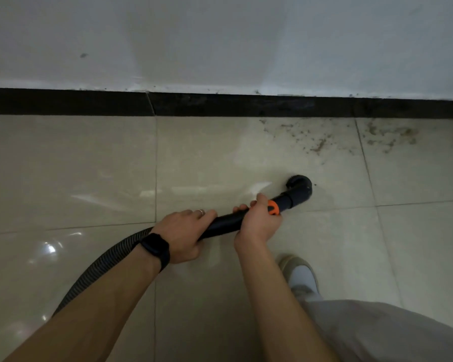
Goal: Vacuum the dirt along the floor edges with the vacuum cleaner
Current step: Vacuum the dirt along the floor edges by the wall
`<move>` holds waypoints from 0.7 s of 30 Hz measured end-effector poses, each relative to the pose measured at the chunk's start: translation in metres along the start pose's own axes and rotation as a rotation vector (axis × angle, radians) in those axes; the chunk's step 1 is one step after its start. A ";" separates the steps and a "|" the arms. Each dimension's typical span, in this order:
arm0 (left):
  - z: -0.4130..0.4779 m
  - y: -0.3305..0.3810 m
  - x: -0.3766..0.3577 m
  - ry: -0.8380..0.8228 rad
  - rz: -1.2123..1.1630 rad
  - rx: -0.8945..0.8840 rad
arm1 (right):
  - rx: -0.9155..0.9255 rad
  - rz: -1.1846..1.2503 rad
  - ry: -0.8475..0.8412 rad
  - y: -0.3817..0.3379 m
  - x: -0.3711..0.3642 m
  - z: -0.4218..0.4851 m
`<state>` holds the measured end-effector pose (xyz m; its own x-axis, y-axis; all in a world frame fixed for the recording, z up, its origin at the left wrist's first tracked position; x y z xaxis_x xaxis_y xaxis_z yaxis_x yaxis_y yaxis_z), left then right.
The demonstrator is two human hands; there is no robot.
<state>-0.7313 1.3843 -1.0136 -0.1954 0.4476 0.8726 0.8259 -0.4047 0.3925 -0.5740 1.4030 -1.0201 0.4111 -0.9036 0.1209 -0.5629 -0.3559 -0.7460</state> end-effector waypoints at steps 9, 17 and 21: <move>0.037 0.049 -0.016 -0.015 0.066 -0.155 | -0.039 0.093 0.002 -0.032 0.041 0.045; 0.032 0.024 0.003 0.029 0.078 -0.032 | -0.073 0.077 -0.141 -0.030 0.003 0.030; 0.020 0.002 0.012 0.043 0.063 0.060 | -0.094 0.048 -0.229 -0.020 -0.024 0.015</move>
<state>-0.7214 1.4052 -1.0087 -0.1641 0.3875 0.9071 0.8671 -0.3819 0.3200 -0.5618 1.4351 -1.0174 0.5277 -0.8463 -0.0726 -0.6455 -0.3439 -0.6819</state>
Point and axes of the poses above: each hand's wrist, its own z-axis towards the middle knuckle, its own x-axis out of the back of the hand, y = z × x, the point moved 1 cm from there along z, towards the middle knuckle, and after that the axes turned 6 degrees about y, right-handed, at the moved point
